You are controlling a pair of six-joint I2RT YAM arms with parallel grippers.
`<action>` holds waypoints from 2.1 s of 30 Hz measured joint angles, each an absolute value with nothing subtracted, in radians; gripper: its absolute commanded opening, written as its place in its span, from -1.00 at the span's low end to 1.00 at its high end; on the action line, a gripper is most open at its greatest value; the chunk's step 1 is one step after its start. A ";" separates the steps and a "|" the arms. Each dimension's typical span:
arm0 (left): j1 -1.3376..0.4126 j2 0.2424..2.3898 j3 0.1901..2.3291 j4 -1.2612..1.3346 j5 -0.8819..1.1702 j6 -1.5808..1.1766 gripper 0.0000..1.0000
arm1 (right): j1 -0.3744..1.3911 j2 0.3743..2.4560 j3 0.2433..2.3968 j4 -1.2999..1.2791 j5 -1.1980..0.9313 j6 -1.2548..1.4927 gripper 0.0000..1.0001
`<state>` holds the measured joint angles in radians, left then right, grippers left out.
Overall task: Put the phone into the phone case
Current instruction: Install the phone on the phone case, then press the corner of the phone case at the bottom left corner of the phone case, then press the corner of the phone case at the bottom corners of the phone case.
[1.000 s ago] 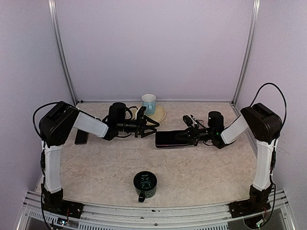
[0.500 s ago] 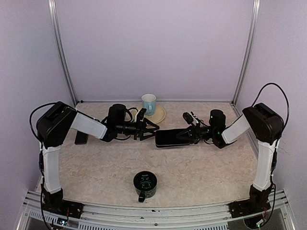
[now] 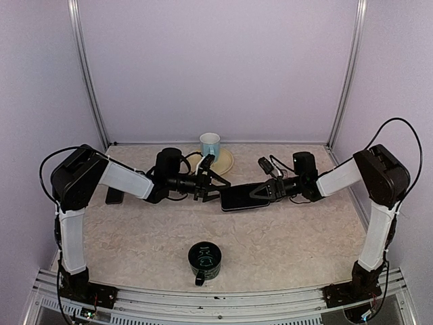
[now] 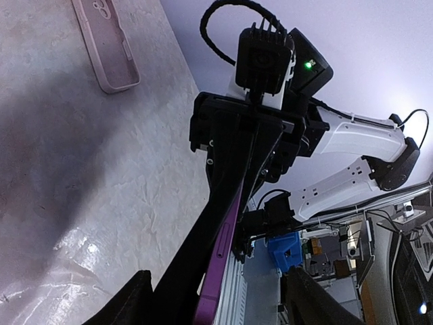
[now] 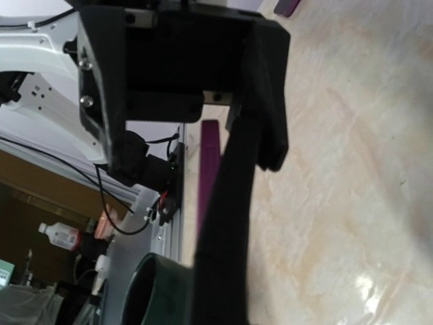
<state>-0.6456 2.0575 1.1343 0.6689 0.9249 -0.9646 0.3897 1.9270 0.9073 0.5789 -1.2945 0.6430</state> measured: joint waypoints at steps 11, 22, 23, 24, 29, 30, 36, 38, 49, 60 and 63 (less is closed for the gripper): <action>-0.651 2.051 1.098 0.675 0.936 -0.966 -0.40 | 0.391 1.922 0.910 0.524 -1.312 0.588 -0.91; -0.652 2.033 1.084 0.719 0.969 -0.964 -1.00 | 0.391 1.922 0.920 0.533 -1.360 0.627 -0.75; -0.652 2.033 1.084 0.719 0.969 -0.964 -1.00 | 0.391 1.922 0.921 0.534 -1.361 0.630 -0.72; -0.652 2.033 1.083 0.719 0.969 -0.964 -1.00 | 0.391 1.922 0.921 0.535 -1.361 0.633 -0.68; -0.656 2.016 1.084 0.674 0.948 -0.932 -1.00 | 0.391 1.922 0.921 0.536 -1.345 0.645 -0.59; -0.658 2.007 1.085 0.650 0.937 -0.913 -1.00 | 0.391 1.922 0.921 0.536 -1.339 0.646 -0.61; -0.667 1.982 1.113 0.521 0.874 -0.809 -0.81 | 0.390 1.922 0.928 0.520 -1.336 0.628 -1.00; -0.668 1.980 1.119 0.503 0.867 -0.789 -0.64 | 0.390 1.920 0.929 0.517 -1.333 0.622 -1.00; -0.676 1.970 1.128 0.530 0.864 -0.825 0.06 | 0.390 1.915 0.897 0.711 -1.314 0.778 -1.00; -0.683 1.970 1.121 0.595 0.889 -0.866 0.02 | 0.382 1.878 0.883 0.922 -1.302 0.949 -1.00; -0.690 1.970 1.121 0.601 0.896 -0.870 -0.16 | 0.381 1.877 0.883 0.931 -1.296 0.959 -1.00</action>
<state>-0.6895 1.9697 1.1206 0.6010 0.8959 -0.8696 0.3809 1.8767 0.8825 0.9314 -1.2961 0.9588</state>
